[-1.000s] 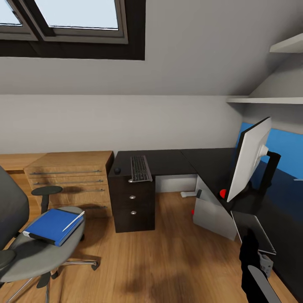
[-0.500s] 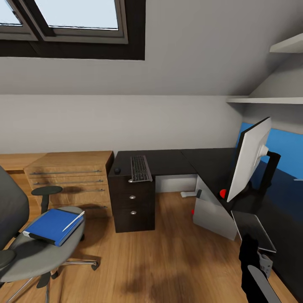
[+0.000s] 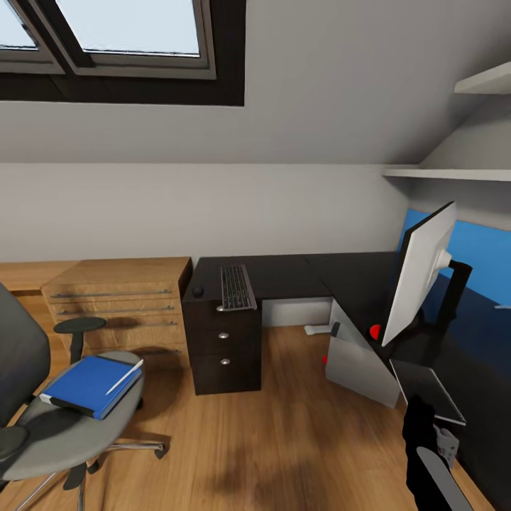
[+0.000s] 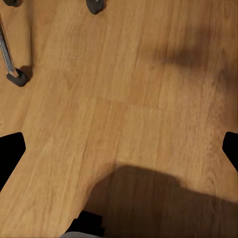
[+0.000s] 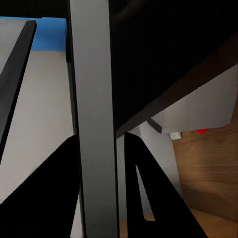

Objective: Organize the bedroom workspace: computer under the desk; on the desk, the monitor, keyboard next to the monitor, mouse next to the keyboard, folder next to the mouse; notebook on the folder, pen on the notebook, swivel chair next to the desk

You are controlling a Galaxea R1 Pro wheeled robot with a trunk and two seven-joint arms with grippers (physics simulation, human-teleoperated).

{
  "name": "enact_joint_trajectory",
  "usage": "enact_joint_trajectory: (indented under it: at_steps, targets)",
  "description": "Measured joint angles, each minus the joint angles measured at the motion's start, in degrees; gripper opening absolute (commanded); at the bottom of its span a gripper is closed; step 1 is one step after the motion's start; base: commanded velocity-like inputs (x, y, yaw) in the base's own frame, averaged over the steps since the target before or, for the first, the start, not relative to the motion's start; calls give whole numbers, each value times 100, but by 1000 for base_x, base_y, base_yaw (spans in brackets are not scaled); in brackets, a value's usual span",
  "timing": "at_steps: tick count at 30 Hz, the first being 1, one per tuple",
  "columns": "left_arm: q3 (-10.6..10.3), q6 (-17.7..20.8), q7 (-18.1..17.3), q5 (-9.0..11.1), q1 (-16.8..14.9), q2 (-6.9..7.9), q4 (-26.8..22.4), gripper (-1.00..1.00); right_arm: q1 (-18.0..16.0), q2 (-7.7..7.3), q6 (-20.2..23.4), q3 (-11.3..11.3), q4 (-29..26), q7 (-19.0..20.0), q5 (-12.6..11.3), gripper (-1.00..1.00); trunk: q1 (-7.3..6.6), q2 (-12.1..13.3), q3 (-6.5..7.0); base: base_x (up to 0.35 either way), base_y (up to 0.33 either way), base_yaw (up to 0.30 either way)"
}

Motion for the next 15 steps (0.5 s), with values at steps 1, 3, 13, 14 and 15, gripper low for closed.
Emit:
enact_joint_trajectory:
  at_steps: [1,3,13,14,15]
  targets:
    - [2,0,0,0,0,0,0,100,0,2,-1,0,-1,2,0,-100,-22,40,18,0,0,0]
    - [6,0,3,2,0,0,0,100,0,1,-2,0,-3,10,1,-100,-45,82,36,0,0,0]
    - [8,0,4,8,0,31,0,100,0,21,-16,14,0,149,35,-100,-42,82,36,-73,0,0]
    - [8,0,4,7,0,32,0,100,0,22,-16,16,0,170,49,-100,-42,82,36,-279,0,0]
    - [8,0,5,8,0,34,0,100,0,24,-18,17,1,198,69,-100,-42,82,36,-307,0,0]
